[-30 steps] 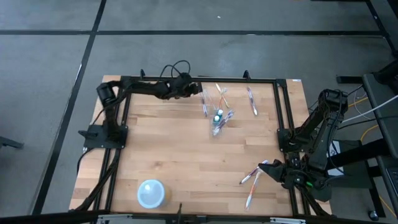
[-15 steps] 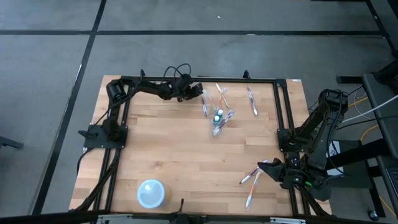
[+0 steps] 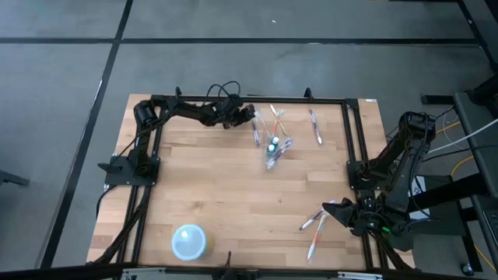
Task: Pick & Place toothbrushing station
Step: Put the purple toothbrush into the transparent organizer
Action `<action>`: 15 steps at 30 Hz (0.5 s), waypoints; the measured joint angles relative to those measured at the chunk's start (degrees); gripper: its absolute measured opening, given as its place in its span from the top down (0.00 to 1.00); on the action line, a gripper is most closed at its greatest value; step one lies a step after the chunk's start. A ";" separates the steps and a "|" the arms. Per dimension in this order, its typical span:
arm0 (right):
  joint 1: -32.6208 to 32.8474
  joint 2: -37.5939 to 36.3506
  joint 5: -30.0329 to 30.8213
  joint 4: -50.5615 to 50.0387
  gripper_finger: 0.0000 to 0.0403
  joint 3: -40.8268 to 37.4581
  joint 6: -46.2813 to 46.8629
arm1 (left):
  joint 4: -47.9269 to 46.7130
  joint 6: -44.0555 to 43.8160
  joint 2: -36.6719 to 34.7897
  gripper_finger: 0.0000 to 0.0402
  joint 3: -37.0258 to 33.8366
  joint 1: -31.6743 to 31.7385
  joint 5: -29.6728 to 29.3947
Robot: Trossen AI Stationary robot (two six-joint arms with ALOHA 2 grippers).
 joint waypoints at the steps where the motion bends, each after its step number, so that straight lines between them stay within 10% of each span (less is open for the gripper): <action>1: 0.00 0.00 0.00 0.02 0.65 0.00 0.00 | -0.32 -0.17 0.00 0.64 0.03 -0.20 0.13; 15: 0.00 0.00 0.00 0.00 0.65 0.00 -0.01 | -13.49 2.31 0.00 0.64 8.46 -0.15 0.09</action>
